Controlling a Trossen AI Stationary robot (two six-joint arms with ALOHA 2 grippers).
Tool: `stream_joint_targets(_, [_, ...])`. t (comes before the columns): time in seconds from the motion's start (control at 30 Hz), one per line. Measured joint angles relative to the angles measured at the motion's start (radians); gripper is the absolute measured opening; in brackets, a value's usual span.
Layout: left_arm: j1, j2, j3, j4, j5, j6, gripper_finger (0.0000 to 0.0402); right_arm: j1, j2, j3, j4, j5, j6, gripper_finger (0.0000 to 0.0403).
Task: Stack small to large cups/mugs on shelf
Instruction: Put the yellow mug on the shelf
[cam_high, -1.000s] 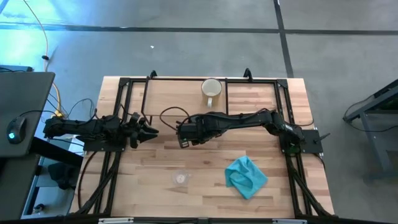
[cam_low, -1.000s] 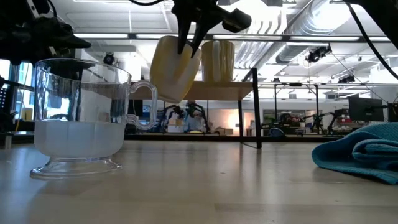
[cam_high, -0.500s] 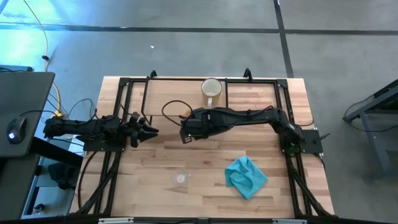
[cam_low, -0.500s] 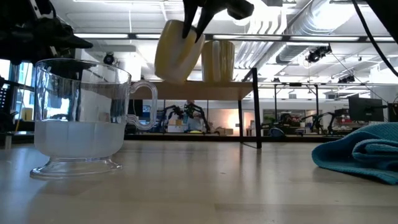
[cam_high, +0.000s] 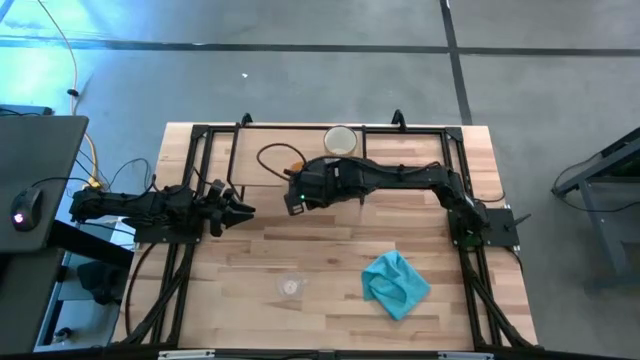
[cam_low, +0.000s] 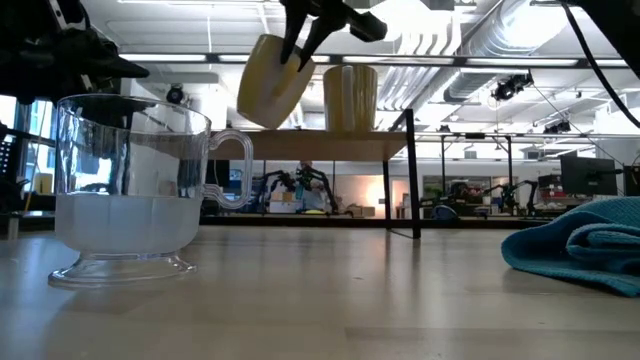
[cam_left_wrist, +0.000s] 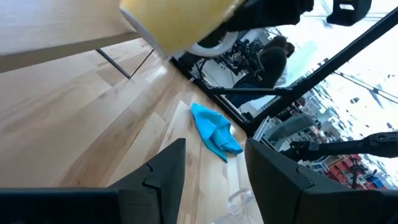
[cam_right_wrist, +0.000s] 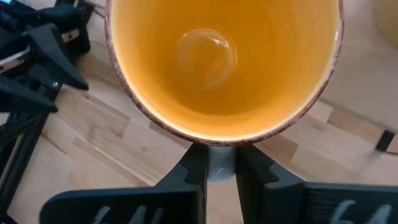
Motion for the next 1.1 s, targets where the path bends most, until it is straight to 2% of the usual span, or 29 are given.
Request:
stream_joint_targets(0.5, [0.000,0.000,0.000,0.000,0.000,-0.004,0.0154,-0.078,0.000,0.000,0.051,-0.016,-0.075,0.0023])
stream_joint_targets(1.1, [0.000,0.000,0.000,0.000,-0.011,-0.004,0.0154,-0.099,0.001,0.000,0.104,-0.038,-0.128,0.0023])
